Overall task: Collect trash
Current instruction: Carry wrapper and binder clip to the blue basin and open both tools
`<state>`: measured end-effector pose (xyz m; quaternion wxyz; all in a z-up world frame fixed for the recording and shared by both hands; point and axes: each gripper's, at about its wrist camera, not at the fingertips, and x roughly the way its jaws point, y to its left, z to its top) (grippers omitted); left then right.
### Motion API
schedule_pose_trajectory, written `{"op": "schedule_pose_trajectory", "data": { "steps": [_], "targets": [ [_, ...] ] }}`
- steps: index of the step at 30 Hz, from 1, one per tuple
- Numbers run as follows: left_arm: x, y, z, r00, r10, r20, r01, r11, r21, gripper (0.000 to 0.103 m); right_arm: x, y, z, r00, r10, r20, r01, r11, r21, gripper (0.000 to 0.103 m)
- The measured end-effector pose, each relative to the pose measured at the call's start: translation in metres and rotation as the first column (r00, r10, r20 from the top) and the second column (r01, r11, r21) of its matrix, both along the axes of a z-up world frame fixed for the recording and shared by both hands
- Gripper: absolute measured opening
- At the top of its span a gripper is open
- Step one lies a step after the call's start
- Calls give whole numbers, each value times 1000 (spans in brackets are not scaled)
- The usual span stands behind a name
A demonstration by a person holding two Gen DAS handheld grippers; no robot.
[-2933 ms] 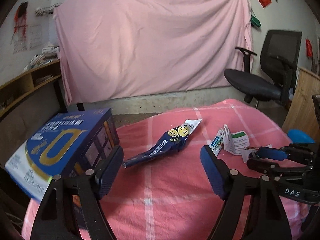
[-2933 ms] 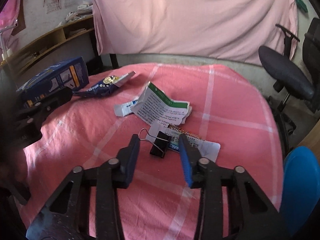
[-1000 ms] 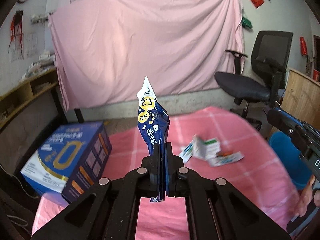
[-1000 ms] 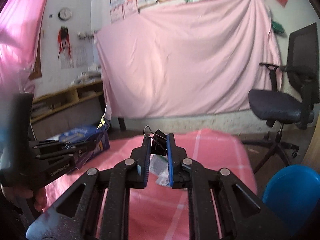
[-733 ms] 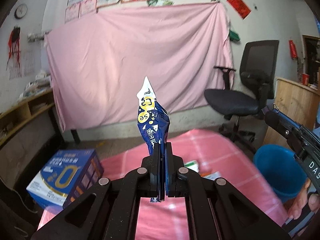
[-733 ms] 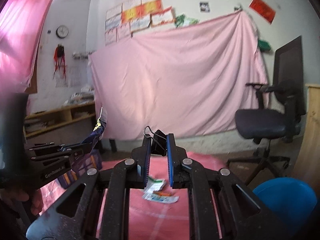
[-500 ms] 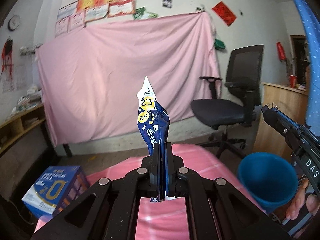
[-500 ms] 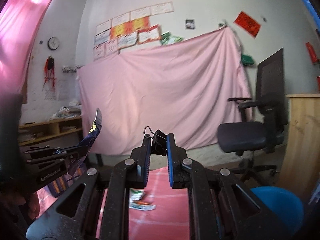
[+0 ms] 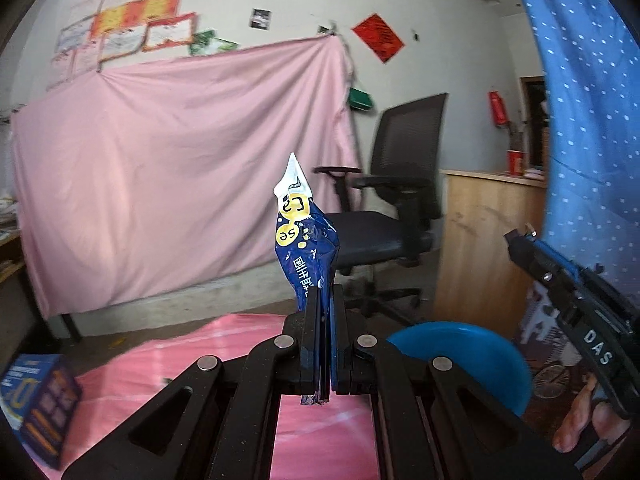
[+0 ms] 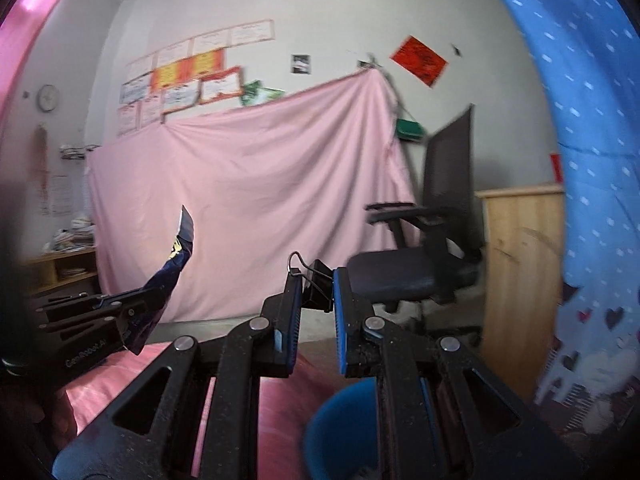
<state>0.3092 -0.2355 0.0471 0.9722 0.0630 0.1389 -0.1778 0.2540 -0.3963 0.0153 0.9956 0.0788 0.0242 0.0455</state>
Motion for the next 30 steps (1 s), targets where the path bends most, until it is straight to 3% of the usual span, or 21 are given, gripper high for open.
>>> {"op": "schedule_pose_trajectory", "data": {
  "steps": [5, 13, 25, 30],
  "targets": [
    [13, -32, -12, 994, -82, -66, 82, 997, -11, 2, 10, -34, -11, 993, -53, -102, 58, 997, 51, 42],
    [37, -63, -31, 962, -165, -219, 161, 986, -37, 2, 37, -65, -37, 948, -86, -307, 125, 986, 109, 42],
    [57, -80, -57, 895, -233, -380, 229, 972, -58, 3, 46, -79, -54, 915, -81, -394, 152, 976, 154, 44],
    [61, -80, -60, 889, -224, -399, 222, 974, -52, 7, 47, -78, -55, 913, -80, -400, 153, 976, 155, 44]
  ]
}}
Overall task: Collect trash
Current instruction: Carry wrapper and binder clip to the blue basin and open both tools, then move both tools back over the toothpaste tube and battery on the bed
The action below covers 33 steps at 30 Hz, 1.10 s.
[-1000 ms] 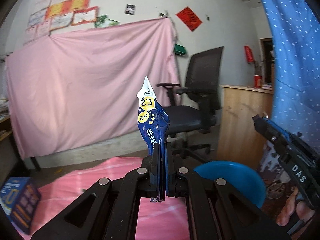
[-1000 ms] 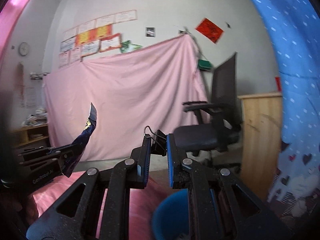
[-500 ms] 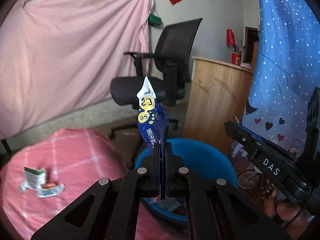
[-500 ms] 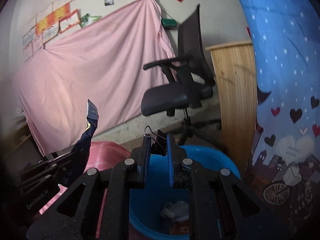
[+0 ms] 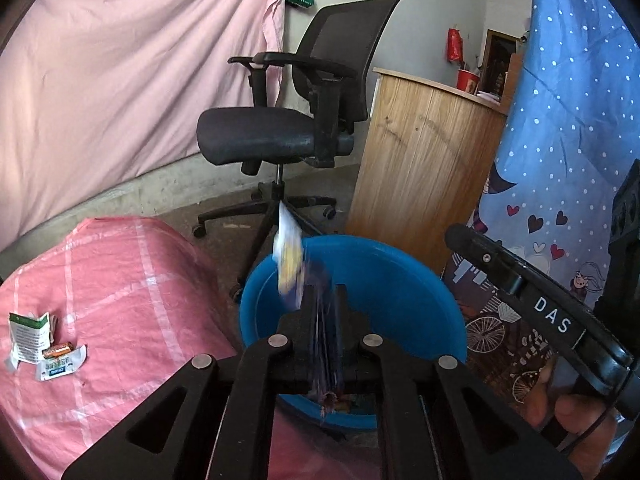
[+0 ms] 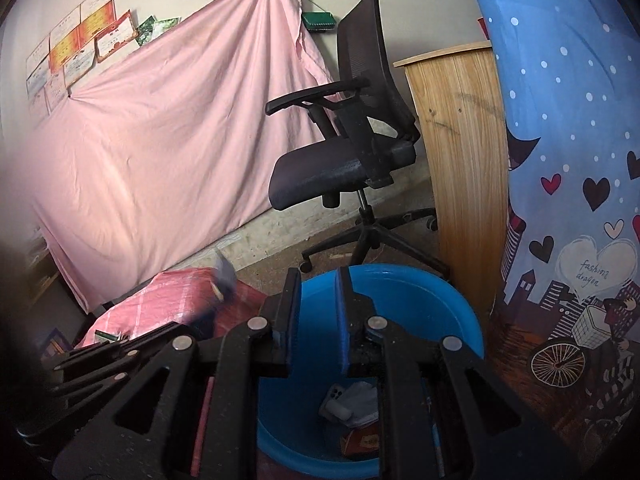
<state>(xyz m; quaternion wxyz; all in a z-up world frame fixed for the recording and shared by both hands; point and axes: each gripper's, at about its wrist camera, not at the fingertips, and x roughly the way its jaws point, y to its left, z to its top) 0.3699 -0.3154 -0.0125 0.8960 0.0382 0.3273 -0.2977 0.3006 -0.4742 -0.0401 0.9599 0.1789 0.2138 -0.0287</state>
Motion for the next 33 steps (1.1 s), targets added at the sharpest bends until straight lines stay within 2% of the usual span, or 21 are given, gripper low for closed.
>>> {"op": "schedule_pose_trajectory", "data": {
  "steps": [6, 11, 18, 20, 25, 28, 33],
  "targets": [
    [1, 7, -1, 1000, 28, -3, -28, 999, -17, 11, -1, 3, 1, 1000, 2, 2, -2, 1000, -2, 49],
    [0, 19, 4, 997, 73, 13, -72, 996, -53, 20, -3, 8, 3, 1000, 4, 18, -3, 1000, -12, 54],
    [-3, 43, 17, 986, 155, 62, -149, 985, -87, 22, -3, 13, 8, 998, 18, 61, -16, 999, -31, 65],
    [-7, 54, 21, 978, 191, 89, -181, 978, -103, 30, -4, 18, 12, 996, 27, 83, -25, 999, -32, 68],
    [-17, 83, 32, 952, 264, 157, -243, 960, -138, 38, -6, 35, 24, 985, 60, 164, -52, 997, -50, 83],
    [-25, 104, 37, 926, 324, 195, -295, 941, -166, 52, -8, 53, 35, 972, 87, 219, -72, 994, -76, 92],
    [-36, 141, 43, 875, 416, 246, -372, 905, -209, 66, -7, 72, 42, 959, 121, 257, -97, 990, -104, 99]
  ]
}}
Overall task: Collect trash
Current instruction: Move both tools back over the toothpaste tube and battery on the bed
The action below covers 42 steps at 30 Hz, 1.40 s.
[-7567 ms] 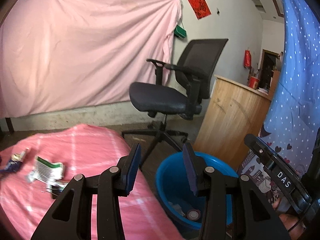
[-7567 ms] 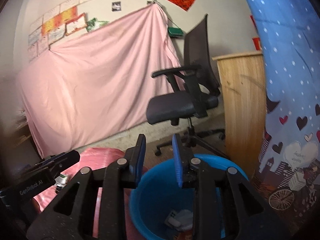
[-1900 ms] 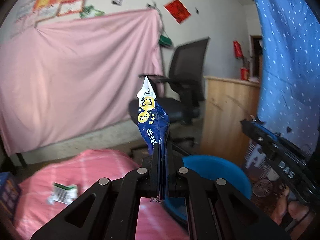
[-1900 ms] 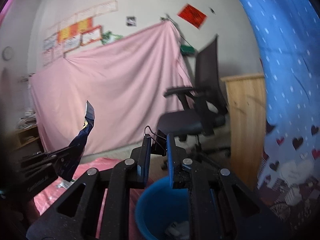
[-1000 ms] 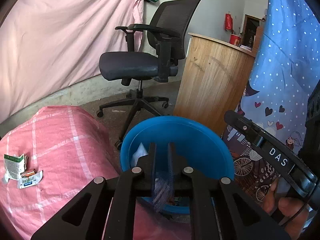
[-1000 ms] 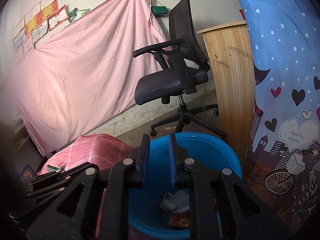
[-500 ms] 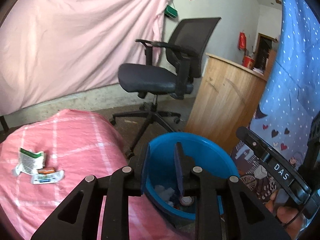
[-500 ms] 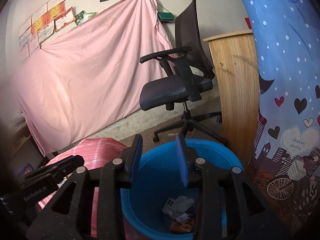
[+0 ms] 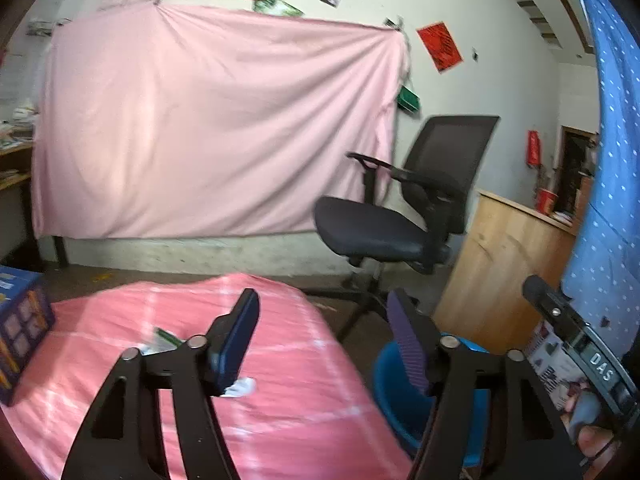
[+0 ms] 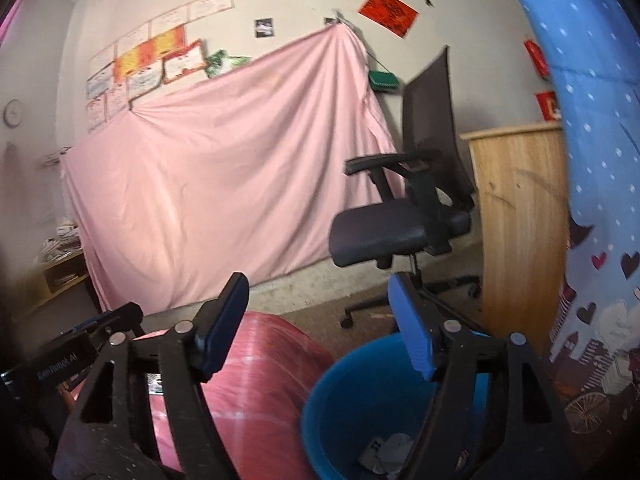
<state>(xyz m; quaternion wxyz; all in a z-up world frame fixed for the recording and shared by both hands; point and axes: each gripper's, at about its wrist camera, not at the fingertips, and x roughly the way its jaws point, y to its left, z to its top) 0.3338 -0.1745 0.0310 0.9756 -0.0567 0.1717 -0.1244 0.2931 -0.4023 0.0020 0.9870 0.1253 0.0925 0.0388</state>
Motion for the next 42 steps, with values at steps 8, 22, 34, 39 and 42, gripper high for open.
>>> {"op": "schedule_pose_trajectory", "data": {
  "steps": [8, 22, 34, 39, 42],
  "targets": [
    [-16, 56, -3, 988, 143, 54, -143, 990, -18, 99, -2, 42, 10, 993, 69, 95, -66, 997, -33, 103],
    [-48, 131, -14, 933, 338, 123, -337, 941, -27, 99, -1, 117, 13, 961, 210, 177, -183, 970, -158, 103],
    [-52, 167, -38, 916, 385, 111, -389, 921, 12, 99, 15, 162, -7, 953, 288, 93, -259, 935, -244, 103],
    [-40, 175, -50, 923, 381, 53, -382, 924, 17, 99, 28, 174, -19, 954, 300, 16, -285, 922, -261, 103],
    [-33, 179, -56, 931, 366, 15, -366, 930, 18, 99, 35, 177, -25, 955, 294, -25, -290, 918, -272, 103]
  ]
}}
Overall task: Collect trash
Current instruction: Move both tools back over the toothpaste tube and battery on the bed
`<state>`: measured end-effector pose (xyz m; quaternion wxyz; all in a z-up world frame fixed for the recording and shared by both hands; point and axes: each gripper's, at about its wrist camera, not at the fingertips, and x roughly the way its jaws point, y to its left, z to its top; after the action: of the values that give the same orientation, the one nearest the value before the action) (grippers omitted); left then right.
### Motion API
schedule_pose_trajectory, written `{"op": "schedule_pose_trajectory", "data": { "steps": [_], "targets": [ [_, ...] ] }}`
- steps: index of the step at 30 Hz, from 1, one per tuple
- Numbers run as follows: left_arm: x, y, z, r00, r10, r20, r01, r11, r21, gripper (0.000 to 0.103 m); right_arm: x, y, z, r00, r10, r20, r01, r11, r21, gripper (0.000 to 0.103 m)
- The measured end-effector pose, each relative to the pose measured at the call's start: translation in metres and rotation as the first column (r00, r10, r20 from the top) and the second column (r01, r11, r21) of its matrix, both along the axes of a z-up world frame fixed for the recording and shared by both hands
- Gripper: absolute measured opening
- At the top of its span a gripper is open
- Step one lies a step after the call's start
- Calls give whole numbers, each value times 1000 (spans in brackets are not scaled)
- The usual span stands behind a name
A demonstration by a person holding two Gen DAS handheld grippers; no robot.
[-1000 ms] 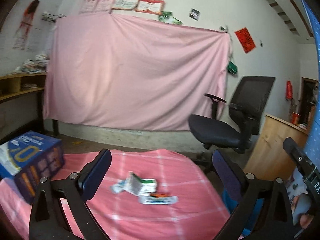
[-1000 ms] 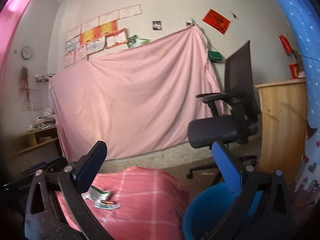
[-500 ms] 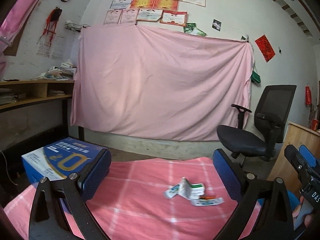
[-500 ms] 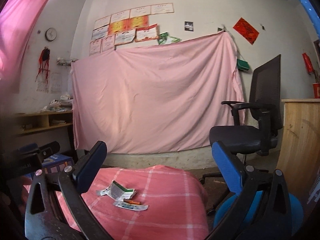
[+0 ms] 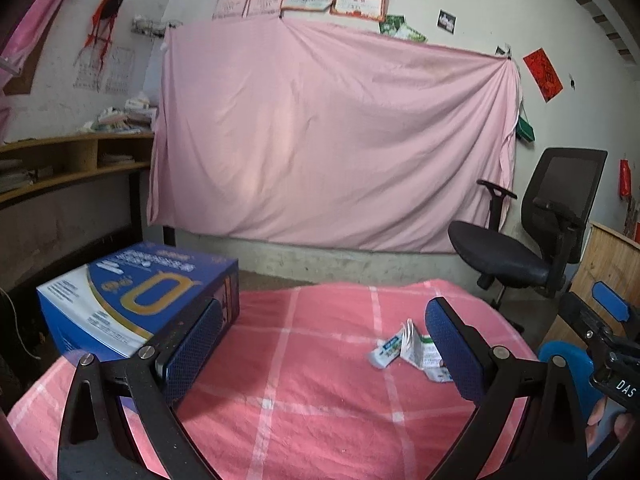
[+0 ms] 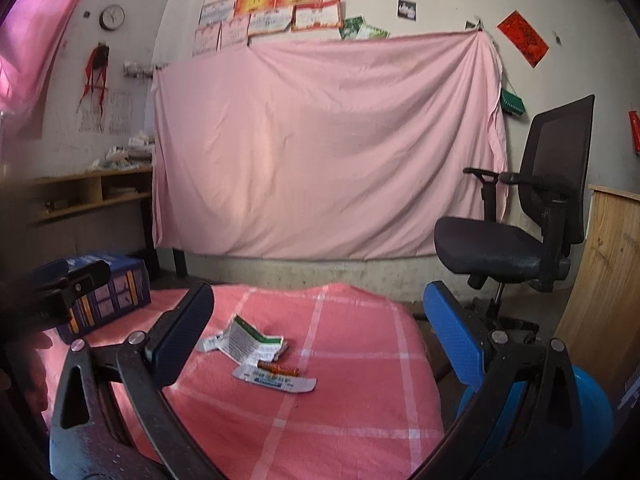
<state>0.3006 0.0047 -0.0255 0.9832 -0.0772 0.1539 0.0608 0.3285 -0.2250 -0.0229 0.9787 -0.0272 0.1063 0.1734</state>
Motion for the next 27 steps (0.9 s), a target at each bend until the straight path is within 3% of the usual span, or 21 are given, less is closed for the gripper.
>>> {"op": "schedule_pose_trajectory", "data": {
  "steps": [9, 12, 14, 19, 27],
  "targets": [
    [22, 0, -12, 994, -58, -90, 57, 998, -15, 96, 27, 6, -18, 988, 25, -155, -29, 999, -19, 103],
    [33, -1, -18, 985, -96, -140, 93, 995, -29, 85, 37, 12, -26, 978, 39, -204, -50, 998, -48, 103],
    [43, -2, -24, 972, -134, -192, 126, 991, -51, 70, 43, 19, -31, 970, 49, -240, -69, 995, -73, 102],
    [66, -2, -36, 936, -198, -290, 168, 978, -125, 52, 57, 27, -43, 946, 59, -319, -96, 990, -102, 87],
    [98, -2, -46, 877, -277, -392, 194, 952, -238, 38, 73, 21, -52, 908, 77, -413, -109, 992, -55, 73]
  ]
}}
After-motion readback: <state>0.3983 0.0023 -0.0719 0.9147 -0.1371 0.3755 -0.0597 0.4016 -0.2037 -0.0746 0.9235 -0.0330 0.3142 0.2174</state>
